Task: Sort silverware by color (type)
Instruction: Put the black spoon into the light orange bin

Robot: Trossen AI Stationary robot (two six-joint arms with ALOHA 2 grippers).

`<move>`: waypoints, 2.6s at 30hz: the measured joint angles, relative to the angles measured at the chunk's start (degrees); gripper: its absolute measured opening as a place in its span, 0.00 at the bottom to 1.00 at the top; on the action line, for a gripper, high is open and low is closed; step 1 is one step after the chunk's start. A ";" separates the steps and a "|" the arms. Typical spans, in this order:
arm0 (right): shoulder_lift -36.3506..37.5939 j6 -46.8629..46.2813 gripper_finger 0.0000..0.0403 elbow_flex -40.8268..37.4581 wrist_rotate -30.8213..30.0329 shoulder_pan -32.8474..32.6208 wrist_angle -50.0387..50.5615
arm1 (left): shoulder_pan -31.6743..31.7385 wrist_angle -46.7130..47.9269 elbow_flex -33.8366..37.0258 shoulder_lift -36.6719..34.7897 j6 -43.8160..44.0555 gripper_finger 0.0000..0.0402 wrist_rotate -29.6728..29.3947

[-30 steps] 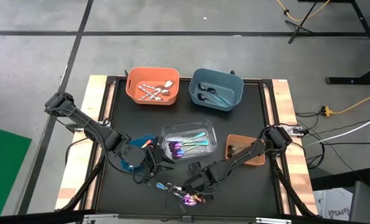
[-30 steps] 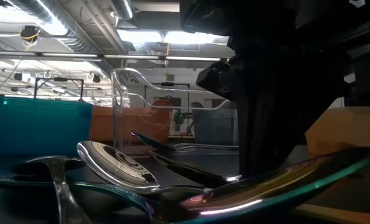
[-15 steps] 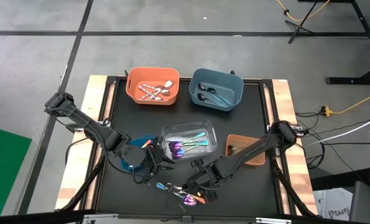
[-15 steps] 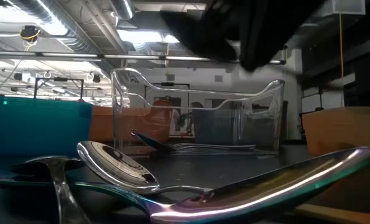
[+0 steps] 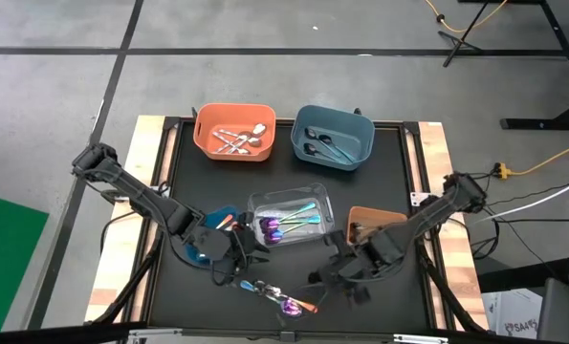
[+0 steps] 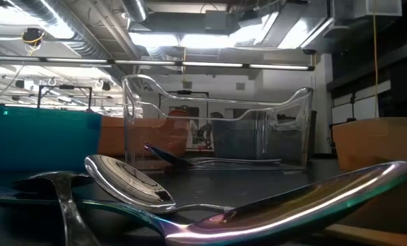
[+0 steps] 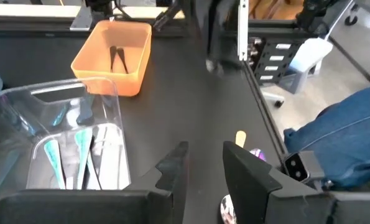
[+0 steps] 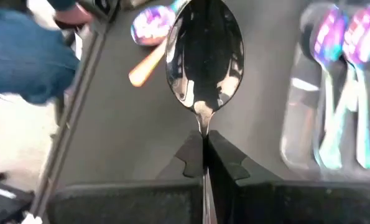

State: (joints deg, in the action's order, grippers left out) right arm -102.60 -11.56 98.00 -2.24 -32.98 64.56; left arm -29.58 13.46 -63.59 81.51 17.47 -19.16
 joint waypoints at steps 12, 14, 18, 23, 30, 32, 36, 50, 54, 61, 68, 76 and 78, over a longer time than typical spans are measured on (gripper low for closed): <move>7.92 -6.07 0.00 -12.87 -4.38 -1.85 7.57 | 0.00 -0.48 0.00 4.42 0.02 0.23 0.61; 10.62 -6.94 0.00 -17.03 -5.28 -1.71 7.43 | 0.00 -0.48 0.00 4.47 0.04 0.23 0.61; 16.33 -10.97 0.00 -25.98 -5.68 -1.38 6.70 | 0.00 -0.62 0.00 4.47 0.02 0.23 0.61; 22.93 -13.60 0.00 -36.79 -5.70 0.43 2.86 | 0.00 -0.68 0.00 4.47 0.02 0.23 0.59; 26.62 -14.32 0.00 -48.49 -2.67 6.18 -2.67 | 0.00 -0.77 0.00 4.47 0.02 0.23 0.59; 26.61 -12.72 0.00 -50.94 -2.17 7.60 -3.85 | 0.00 -0.77 0.00 4.47 0.02 0.23 0.59; 26.61 -9.14 0.00 -54.79 -0.93 9.43 -7.39 | 0.00 -0.75 0.00 4.47 0.01 0.23 0.59; 26.61 0.27 0.01 -56.46 -0.22 10.16 -12.05 | 0.00 -0.68 0.00 4.45 0.00 0.23 0.57; 26.61 0.29 0.03 -56.46 -0.61 10.16 -12.05 | 0.00 -0.68 0.00 4.45 0.00 0.23 0.57; 26.60 0.32 0.12 -56.46 -0.59 10.15 -12.05 | 0.00 -0.69 0.00 4.45 0.00 0.23 0.57; 26.59 0.32 0.20 -56.46 -0.59 10.15 -12.04 | 0.00 -0.70 0.00 4.43 0.00 0.23 0.57; 26.59 0.32 0.22 -56.46 -0.59 10.15 -12.07 | -0.26 -2.21 -0.02 4.42 -0.02 0.23 0.57; 26.59 0.32 0.22 -56.46 -0.59 10.15 -12.12 | -0.45 -2.86 -0.02 4.40 -0.02 0.23 0.57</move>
State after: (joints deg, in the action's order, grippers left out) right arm -76.01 -11.25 41.54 -2.83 -22.83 52.45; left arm -30.03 10.60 -63.61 85.91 17.45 -18.59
